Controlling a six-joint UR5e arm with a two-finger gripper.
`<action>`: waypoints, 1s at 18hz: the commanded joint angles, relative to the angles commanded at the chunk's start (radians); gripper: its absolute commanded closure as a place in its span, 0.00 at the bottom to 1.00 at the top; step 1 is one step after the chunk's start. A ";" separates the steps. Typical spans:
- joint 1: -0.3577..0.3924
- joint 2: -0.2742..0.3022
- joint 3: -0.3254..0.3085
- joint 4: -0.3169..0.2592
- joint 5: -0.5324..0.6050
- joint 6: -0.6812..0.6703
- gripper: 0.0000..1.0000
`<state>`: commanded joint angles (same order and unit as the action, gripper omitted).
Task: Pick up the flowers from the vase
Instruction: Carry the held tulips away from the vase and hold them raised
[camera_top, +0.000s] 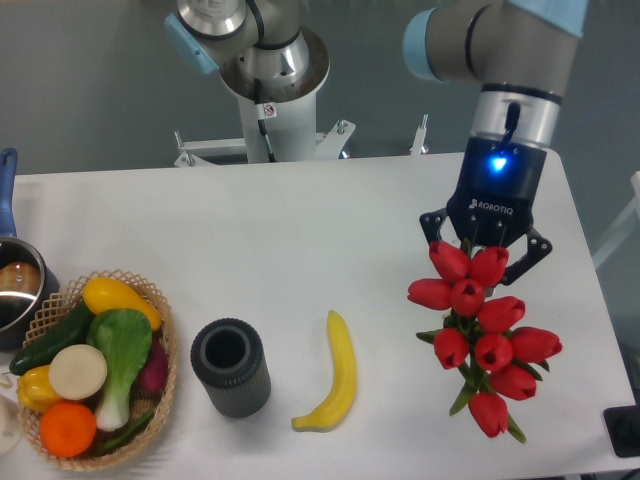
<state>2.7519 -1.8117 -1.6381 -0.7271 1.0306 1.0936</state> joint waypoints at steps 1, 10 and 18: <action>0.000 0.002 -0.017 0.000 0.015 0.014 1.00; 0.086 0.006 -0.135 -0.133 0.264 0.055 1.00; 0.061 -0.029 -0.036 -0.221 0.381 0.060 0.96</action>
<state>2.8133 -1.8407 -1.6737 -0.9478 1.4112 1.1536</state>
